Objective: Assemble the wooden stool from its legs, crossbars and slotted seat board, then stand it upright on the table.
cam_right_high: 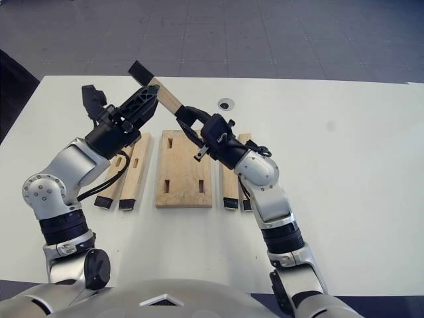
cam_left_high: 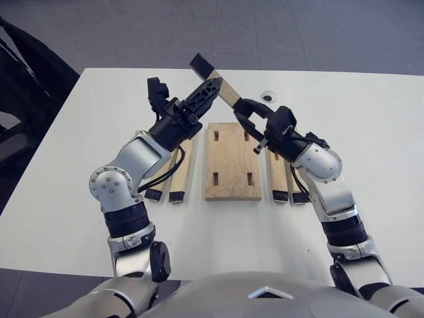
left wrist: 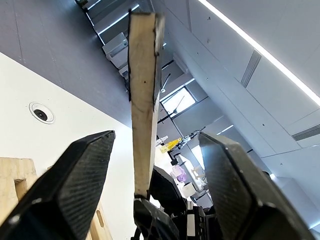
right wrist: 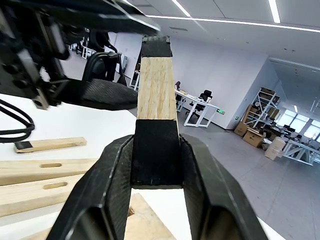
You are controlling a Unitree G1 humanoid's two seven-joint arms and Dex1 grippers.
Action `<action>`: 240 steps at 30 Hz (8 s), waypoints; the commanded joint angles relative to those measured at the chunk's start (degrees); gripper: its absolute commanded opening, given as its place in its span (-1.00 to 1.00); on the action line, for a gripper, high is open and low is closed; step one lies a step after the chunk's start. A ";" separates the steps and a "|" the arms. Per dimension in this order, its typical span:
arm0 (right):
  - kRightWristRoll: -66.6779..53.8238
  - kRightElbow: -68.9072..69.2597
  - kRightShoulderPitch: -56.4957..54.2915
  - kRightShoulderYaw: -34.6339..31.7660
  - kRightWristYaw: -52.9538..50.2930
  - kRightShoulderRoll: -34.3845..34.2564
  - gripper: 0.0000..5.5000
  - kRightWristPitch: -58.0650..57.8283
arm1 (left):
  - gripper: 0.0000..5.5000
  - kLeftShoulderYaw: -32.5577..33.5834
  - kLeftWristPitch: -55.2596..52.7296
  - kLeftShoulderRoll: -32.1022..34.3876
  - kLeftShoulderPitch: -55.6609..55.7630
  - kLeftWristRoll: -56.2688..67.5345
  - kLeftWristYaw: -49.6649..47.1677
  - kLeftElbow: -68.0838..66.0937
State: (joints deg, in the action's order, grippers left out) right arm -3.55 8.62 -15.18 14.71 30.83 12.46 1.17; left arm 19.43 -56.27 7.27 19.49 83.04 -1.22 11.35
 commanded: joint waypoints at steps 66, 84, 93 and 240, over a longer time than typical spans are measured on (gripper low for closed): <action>17.06 2.42 9.20 -0.98 -12.38 3.83 0.02 -14.33 | -0.84 -8.17 28.67 13.13 -18.37 -53.95 6.03 5.12; 16.99 3.57 10.44 -0.57 -12.11 3.55 0.02 -15.39 | -0.84 -4.84 30.74 11.51 -15.91 -56.69 9.97 2.06; 17.11 3.99 10.73 -0.10 -11.93 3.77 0.02 -15.64 | -0.84 -4.46 29.06 11.71 -16.87 -57.54 9.31 5.39; 16.97 5.92 12.63 0.66 -12.44 1.28 0.02 -17.67 | -0.11 -1.72 2.73 16.13 11.34 -56.62 9.04 -1.73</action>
State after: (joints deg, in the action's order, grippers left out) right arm 13.33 14.30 -2.23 15.15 18.50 13.78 -16.05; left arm 18.16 -52.20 23.45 29.11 26.63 7.66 12.41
